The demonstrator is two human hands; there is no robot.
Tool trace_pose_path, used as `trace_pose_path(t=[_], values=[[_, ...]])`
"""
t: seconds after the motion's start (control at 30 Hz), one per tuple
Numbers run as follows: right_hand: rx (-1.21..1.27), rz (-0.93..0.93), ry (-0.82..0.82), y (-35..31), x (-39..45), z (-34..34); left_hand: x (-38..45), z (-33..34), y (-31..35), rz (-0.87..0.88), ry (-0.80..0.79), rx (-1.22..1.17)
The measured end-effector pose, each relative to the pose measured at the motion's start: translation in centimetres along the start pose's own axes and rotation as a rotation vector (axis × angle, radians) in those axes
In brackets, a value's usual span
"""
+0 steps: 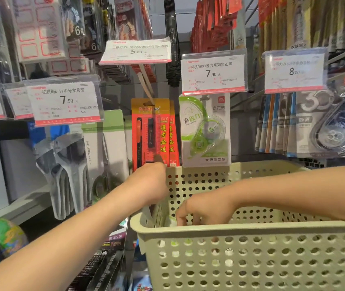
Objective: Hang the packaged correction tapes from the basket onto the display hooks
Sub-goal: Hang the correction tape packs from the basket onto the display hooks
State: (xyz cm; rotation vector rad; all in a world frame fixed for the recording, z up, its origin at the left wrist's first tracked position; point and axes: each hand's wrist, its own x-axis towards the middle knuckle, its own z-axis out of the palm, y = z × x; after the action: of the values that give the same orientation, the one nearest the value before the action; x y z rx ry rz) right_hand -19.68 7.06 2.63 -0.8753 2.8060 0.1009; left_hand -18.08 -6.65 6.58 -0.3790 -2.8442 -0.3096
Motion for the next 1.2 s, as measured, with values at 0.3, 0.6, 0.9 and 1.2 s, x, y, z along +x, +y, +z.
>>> trace_pose_path(t=[0.3, 0.6, 0.9, 1.2], values=[[0.318, -0.054, 0.072, -0.2, -3.9, -3.2, 0.1, -0.1, -0.3, 0.042, 0.118, 0.131], [0.227, -0.073, 0.352, -1.0, -7.5, -4.1, -0.2, -2.5, -0.1, 0.101, 0.310, -0.329], [0.086, -0.119, 0.565, -1.4, -9.5, -4.3, -0.6, -3.2, 0.4, -0.044, 0.078, -0.862], [0.626, 0.127, 0.776, -0.7, -11.5, -3.9, -1.4, -4.1, -0.2, -0.019, 0.063, -1.147]])
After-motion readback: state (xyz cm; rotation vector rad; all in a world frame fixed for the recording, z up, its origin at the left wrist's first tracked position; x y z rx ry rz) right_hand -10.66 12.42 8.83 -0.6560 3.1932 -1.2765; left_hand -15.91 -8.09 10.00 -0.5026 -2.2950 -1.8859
